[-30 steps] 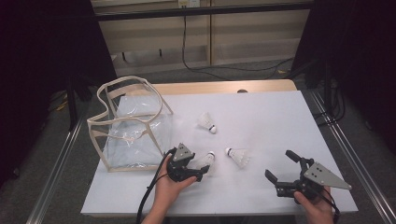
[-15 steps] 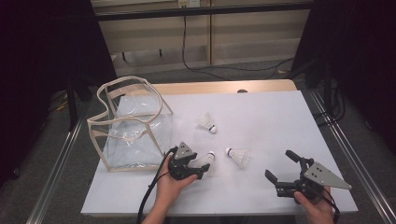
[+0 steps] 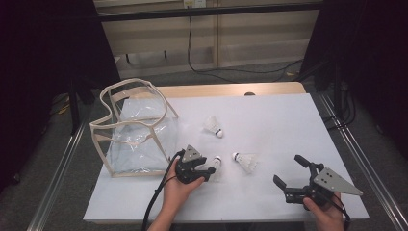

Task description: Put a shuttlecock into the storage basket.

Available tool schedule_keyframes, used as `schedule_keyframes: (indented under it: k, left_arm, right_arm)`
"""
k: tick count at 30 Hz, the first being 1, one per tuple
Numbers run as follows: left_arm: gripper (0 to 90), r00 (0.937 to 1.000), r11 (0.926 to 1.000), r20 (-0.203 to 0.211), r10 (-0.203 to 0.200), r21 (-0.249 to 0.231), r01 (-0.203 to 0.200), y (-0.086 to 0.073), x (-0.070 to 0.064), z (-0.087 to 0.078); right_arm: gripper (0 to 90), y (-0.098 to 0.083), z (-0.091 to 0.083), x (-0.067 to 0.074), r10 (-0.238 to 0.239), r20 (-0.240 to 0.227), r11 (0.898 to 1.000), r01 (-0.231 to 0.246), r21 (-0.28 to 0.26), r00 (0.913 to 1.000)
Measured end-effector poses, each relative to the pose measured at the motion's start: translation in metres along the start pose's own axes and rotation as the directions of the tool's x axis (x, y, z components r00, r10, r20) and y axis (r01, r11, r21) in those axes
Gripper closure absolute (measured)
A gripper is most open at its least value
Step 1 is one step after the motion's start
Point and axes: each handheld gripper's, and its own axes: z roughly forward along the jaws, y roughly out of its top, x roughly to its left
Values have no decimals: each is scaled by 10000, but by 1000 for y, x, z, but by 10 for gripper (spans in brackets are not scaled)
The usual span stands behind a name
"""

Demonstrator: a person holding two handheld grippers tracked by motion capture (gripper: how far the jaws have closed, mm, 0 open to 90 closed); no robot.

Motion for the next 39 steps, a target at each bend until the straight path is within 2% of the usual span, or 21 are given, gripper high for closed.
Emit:
schedule_keyframes:
  k: [4,12,17,21,27,32,39]
  left_arm:
    - [536,9999,9999,32,-123,87,123,1,-1,1]
    - [596,9999,9996,-65,-83,269,85,1,0,5]
    - [649,9998,9991,-49,-191,383,193,1,0,5]
    - [702,9990,9979,39,-437,472,435,2,2,4]
    - [725,9988,9974,137,-468,553,460,1,2,6]
    - [763,9977,9966,198,-650,514,639,1,4,5]
    - [807,9976,9964,293,-630,583,613,1,4,6]
  right_arm:
    - [6,0,0,0,-23,0,10000,23,-3,10000]
    - [6,0,0,0,-22,-4,10000,22,-3,10000]
    - [8,0,0,0,-28,-7,10000,28,-7,10000]
    - [8,0,0,0,-25,-13,10000,25,-2,10000]
    - [8,0,0,0,-32,-30,10000,32,4,10000]
    - [8,0,0,0,-24,-27,10000,24,-5,10000]
    - [8,0,0,0,-31,-17,10000,31,0,10000]
